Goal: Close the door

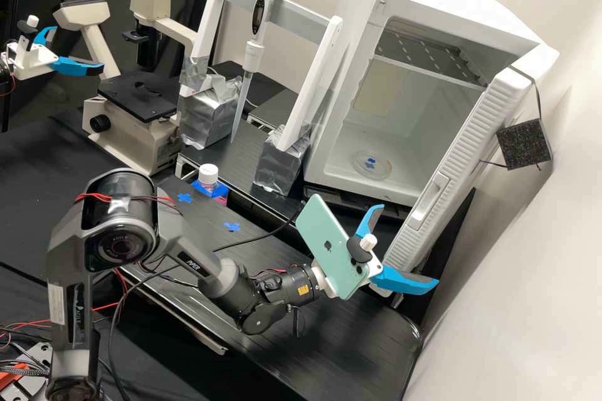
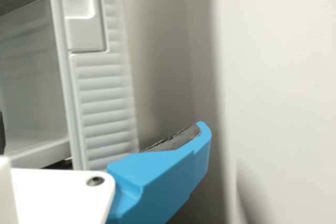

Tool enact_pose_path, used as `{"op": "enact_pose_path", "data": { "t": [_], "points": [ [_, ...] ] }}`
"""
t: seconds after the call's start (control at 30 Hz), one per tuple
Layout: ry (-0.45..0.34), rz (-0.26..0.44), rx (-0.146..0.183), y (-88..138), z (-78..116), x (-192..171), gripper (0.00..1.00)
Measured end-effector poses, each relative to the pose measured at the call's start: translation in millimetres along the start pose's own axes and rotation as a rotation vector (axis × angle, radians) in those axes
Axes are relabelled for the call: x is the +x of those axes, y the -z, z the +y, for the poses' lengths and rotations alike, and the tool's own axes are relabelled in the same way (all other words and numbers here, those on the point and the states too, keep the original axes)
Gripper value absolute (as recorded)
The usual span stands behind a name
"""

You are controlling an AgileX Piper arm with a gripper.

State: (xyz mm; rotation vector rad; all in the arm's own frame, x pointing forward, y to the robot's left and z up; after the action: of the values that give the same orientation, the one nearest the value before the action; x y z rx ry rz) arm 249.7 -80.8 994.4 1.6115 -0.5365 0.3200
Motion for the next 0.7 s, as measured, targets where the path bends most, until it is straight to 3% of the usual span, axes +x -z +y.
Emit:
{"op": "enact_pose_path", "data": {
  "t": [0.47,0.57,0.7],
  "points": [
    [0.119,0.060,0.122,8.5,-8.0,-10.4,1.00],
    [0.149,0.075,0.118,14.0,-10.1,-17.2,1.00],
    [0.200,0.120,0.086,30.2,-14.6,-31.9,1.00]
  ]
}}
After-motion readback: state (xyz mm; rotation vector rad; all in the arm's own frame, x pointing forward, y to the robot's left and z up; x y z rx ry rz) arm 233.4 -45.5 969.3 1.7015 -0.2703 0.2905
